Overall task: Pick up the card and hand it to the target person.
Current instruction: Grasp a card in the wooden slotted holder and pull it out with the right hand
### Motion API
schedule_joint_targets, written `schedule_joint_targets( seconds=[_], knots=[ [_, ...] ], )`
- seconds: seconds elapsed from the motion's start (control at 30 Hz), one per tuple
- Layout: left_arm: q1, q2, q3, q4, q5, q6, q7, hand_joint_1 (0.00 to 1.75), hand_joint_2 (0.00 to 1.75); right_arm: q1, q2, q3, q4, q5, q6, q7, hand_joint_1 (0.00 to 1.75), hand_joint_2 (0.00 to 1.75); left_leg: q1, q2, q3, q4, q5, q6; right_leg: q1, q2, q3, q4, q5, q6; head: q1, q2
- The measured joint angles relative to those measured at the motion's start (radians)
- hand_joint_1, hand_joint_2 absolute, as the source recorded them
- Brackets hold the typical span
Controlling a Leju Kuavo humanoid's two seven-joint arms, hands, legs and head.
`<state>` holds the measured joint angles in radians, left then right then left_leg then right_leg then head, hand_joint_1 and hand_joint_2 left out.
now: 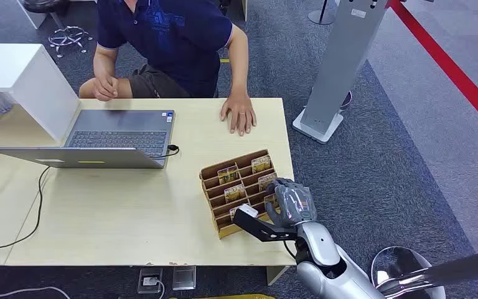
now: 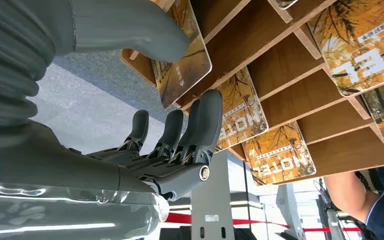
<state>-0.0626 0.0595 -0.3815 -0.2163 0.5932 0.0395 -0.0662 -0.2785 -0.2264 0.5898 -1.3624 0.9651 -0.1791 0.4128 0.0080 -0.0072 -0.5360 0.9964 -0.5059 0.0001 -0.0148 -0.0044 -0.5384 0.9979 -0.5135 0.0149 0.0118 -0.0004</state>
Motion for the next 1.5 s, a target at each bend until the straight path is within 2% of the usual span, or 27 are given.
schedule_joint_targets(
  seconds=[0.23, 0.4, 0.93, 1.03, 1.23, 1.5],
  knots=[
    [0.0, 0.0, -0.001, 0.0, 0.002, 0.001, 0.003, 0.0, 0.0, 0.0, -0.004, 0.0, 0.002, -0.005, -0.001, 0.003, 0.89, 1.75, 0.0, 0.0, 0.0, 0.0, 0.0, 0.0, 0.0, 0.0, 0.0, 0.0, 0.0, 0.0, 0.0, 0.0],
    [0.0, 0.001, -0.008, 0.0, 0.005, 0.001, 0.003, 0.0, 0.0, 0.002, -0.009, 0.0, 0.002, -0.009, -0.002, 0.011, 0.99, 1.75, 0.0, 0.0, 0.0, 0.0, 0.0, 0.0, 0.0, 0.0, 0.0, 0.0, 0.0, 0.0, 0.0, 0.0],
    [0.0, 0.003, -0.016, 0.0, 0.011, 0.001, 0.003, 0.0, 0.0, 0.011, -0.016, 0.0, 0.016, -0.021, -0.009, 0.013, 0.99, 1.75, 0.0, 0.0, 0.0, 0.0, 0.0, 0.0, 0.0, 0.0, 0.0, 0.0, 0.0, 0.0, 0.0, 0.0],
    [0.0, 0.003, -0.016, 0.0, 0.011, 0.001, 0.003, 0.0, 0.0, 0.012, -0.016, 0.0, 0.019, -0.022, -0.013, 0.012, 1.08, 1.75, 0.0, 0.0, 0.0, 0.0, 0.0, 0.0, 0.0, 0.0, 0.0, 0.0, 0.0, 0.0, 0.0, 0.0],
    [0.0, 0.003, -0.019, 0.0, 0.017, 0.004, 0.011, 0.0, 0.0, 0.012, -0.017, -0.004, 0.025, -0.023, -0.02, 0.005, 1.45, 1.75, 0.0, 0.0, 0.0, 0.0, 0.0, 0.0, 0.0, 0.0, 0.0, 0.0, 0.0, 0.0, 0.0, 0.0],
    [0.0, 0.004, -0.03, 0.0, 0.023, 0.006, 0.021, 0.0, 0.0, 0.012, -0.017, -0.006, 0.028, -0.023, -0.022, -0.003, 1.6, 1.75, 0.0, 0.0, 0.0, 0.0, 0.0, 0.0, 0.0, 0.0, 0.0, 0.0, 0.0, 0.0, 0.0, 0.0]
  ],
)
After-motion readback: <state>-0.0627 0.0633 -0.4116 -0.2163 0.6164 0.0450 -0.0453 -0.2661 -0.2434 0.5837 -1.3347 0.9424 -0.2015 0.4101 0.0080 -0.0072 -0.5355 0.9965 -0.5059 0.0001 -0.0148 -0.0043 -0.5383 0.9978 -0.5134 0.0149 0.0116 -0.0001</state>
